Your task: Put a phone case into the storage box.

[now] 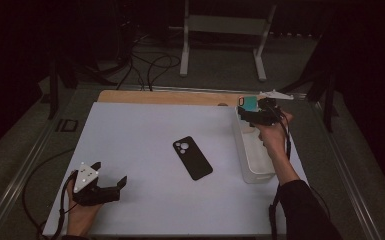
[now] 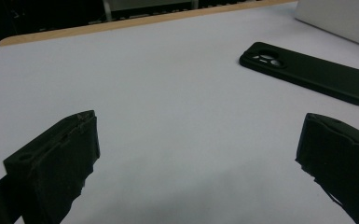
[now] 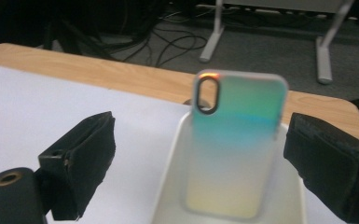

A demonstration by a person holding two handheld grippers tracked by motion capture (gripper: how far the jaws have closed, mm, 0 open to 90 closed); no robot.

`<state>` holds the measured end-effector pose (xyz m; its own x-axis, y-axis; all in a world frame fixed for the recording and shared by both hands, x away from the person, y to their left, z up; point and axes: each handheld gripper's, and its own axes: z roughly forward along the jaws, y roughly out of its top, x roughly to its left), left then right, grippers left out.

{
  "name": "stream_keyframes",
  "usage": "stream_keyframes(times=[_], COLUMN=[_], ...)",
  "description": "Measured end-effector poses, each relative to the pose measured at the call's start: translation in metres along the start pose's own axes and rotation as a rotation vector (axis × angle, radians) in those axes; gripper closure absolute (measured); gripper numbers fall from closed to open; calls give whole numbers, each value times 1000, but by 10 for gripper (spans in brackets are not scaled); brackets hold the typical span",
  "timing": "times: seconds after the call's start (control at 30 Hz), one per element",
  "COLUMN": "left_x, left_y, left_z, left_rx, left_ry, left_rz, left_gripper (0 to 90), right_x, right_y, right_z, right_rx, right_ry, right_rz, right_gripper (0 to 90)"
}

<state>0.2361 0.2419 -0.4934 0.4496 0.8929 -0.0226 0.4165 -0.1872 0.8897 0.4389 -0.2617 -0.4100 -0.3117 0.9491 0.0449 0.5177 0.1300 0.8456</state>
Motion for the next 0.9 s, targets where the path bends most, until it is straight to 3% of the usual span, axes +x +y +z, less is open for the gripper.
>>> stream_keyframes(times=[0.47,0.9], left_x=[-1,-2], left_y=[0,0], left_z=[0,0], left_rx=[6,2], left_ry=[-2,-2], left_rz=[9,9], left_gripper=[0,0], right_x=[27,44], right_y=[-20,-47], right_z=[-33,-63], right_rx=[-52,-125], right_ry=[99,170], right_rz=[-61,-63], right_gripper=[87,87])
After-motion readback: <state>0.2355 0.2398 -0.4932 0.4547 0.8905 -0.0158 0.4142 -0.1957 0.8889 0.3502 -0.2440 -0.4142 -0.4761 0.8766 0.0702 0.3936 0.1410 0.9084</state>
